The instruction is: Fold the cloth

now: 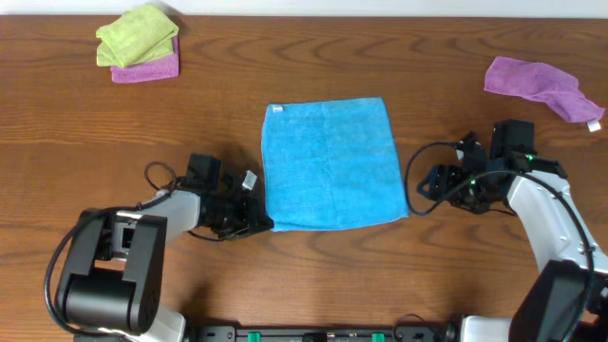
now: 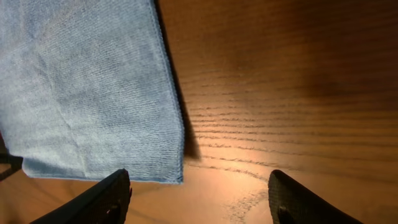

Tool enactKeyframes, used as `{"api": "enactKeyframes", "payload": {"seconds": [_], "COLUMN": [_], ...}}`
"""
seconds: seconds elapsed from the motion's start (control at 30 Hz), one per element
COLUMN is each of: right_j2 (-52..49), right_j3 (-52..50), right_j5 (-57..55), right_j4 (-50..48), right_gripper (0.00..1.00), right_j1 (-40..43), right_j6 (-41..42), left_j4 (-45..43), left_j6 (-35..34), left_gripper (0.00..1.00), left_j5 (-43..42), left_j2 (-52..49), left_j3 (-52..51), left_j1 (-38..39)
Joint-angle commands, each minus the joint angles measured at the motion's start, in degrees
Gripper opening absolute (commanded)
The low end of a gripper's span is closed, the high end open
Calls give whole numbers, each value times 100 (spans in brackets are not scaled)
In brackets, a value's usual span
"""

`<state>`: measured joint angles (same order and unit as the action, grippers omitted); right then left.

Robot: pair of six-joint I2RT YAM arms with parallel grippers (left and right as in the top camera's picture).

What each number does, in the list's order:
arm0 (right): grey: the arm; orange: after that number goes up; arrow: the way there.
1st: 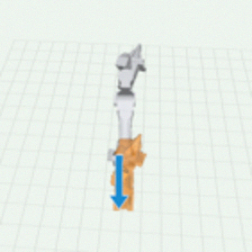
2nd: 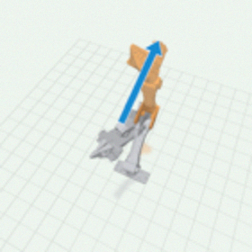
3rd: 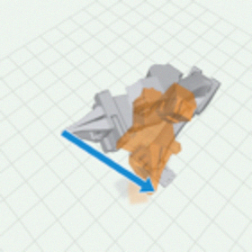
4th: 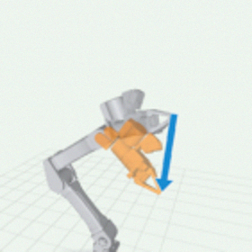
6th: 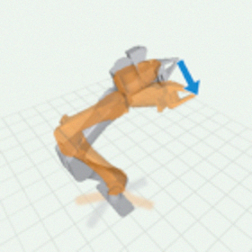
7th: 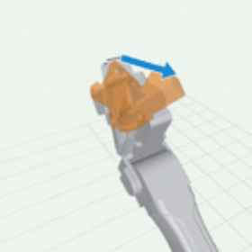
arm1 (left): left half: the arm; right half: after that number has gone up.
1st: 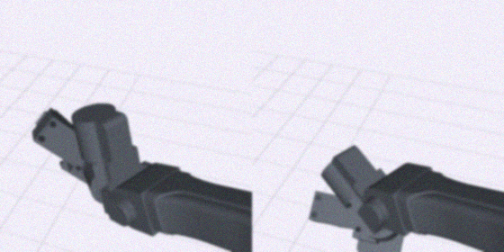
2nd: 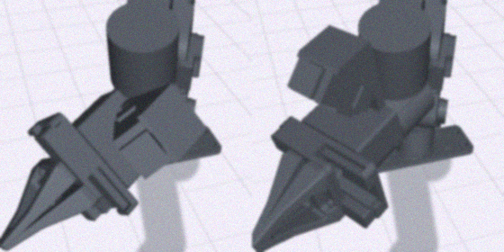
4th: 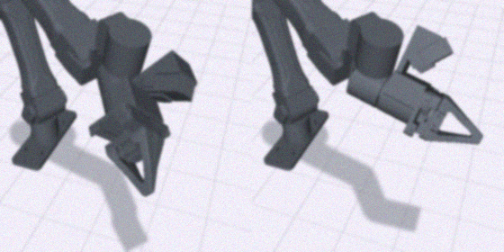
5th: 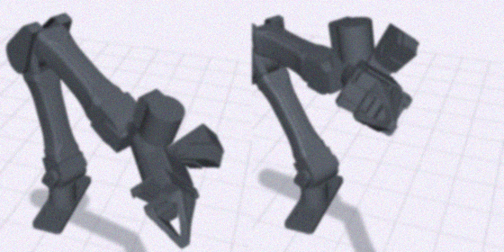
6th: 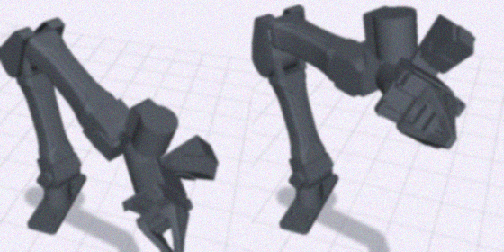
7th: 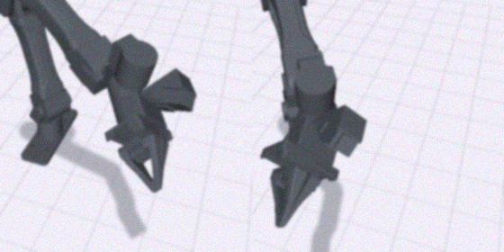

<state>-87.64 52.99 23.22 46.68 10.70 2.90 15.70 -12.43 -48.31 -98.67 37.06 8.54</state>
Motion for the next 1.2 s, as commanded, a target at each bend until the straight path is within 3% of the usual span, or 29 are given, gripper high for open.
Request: {"api": "enactKeyframes", "payload": {"seconds": [0.0, 0.4, 0.57, 0.73, 1.17], "right_j2": [-24, -24, -24, -26, -28], "right_j3": [-24, -691, -981, -1141, -1467], "right_j5": [297, 1106, 1176, 1174, 1384], "right_j4": [48, -411, -765, -1029, -1084], "right_gripper": [72, 72, 69, 67, 61], "right_j1": [46, -98, -501, -933, -1021], "right_j6": [-90, -201, 173, 555, 933], "left_j4": [422, 1453, 1685, 1735, 1615], "left_j6": [533, 975, 1075, 1073, 811], "left_gripper": [6, 6, 6, 6, 6], "left_j5": [1344, 1963, 2041, 1974, 1722], "left_j2": [-127, -127, -127, -127, -127], "left_j3": [310, 1248, 1390, 1390, 1390], "left_j1": [-66, -63, -63, -57, 581]}}
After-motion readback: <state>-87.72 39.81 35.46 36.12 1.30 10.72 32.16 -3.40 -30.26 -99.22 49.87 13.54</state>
